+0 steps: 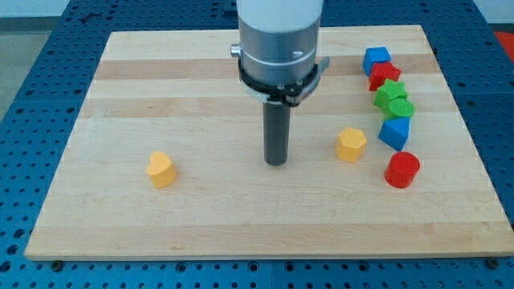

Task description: Move the yellow hexagon inbetween red circle and blue triangle

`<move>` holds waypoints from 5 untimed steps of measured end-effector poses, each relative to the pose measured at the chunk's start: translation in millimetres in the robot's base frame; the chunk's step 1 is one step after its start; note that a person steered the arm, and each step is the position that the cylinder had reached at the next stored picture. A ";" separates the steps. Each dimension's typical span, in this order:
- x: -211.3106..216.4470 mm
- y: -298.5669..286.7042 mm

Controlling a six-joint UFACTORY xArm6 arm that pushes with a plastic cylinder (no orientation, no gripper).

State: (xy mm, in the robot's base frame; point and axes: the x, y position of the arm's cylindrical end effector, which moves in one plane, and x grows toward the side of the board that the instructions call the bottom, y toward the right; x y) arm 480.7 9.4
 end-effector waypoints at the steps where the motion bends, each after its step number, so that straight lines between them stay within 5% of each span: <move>1: -17.1 23.5; 5: -17.0 132.0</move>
